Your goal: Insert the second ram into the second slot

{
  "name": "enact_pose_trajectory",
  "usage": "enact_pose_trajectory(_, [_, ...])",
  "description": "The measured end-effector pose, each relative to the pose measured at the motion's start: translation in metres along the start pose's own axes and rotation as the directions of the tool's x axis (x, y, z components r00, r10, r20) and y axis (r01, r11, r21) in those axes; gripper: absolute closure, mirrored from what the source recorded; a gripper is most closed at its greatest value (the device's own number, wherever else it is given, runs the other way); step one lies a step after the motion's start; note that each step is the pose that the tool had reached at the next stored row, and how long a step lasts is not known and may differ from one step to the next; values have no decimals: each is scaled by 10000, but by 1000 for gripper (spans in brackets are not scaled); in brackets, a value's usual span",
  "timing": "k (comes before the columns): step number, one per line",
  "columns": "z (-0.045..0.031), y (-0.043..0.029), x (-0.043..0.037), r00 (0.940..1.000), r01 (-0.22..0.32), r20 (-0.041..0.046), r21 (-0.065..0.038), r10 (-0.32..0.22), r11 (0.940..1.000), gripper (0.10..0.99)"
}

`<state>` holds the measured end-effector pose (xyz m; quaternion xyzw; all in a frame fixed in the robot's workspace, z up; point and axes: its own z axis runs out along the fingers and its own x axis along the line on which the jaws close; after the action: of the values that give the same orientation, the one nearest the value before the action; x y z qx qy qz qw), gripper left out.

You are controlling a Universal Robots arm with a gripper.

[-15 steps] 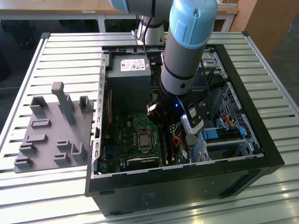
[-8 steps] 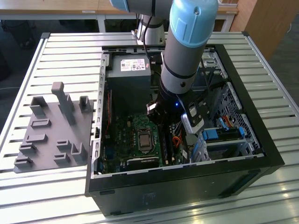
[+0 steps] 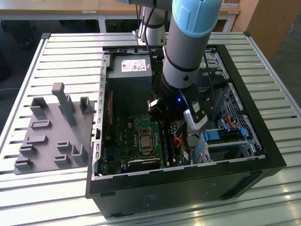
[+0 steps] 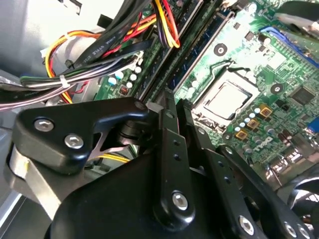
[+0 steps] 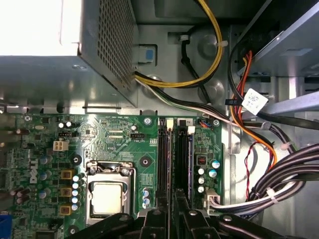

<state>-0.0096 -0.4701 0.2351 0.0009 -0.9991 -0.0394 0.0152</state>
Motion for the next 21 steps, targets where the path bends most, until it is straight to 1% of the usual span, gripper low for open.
enact_pose_trajectory(2, [0,0,0,10000,0,0,-1,0,10000,894])
enact_pose_trajectory(3, [0,0,0,10000,0,0,-1,0,10000,957])
enact_pose_trajectory(4, [-1,0,0,10000,0,0,1,0,10000,957])
enact_pose_trajectory(5, [-1,0,0,10000,-1,-1,1,1,10000,980])
enact_pose_trajectory(9, [16,-1,-1,10000,-1,-1,1,1,10000,980])
enact_pose_trajectory(21, [131,-11,-6,10000,-1,0,1,1,10000,980])
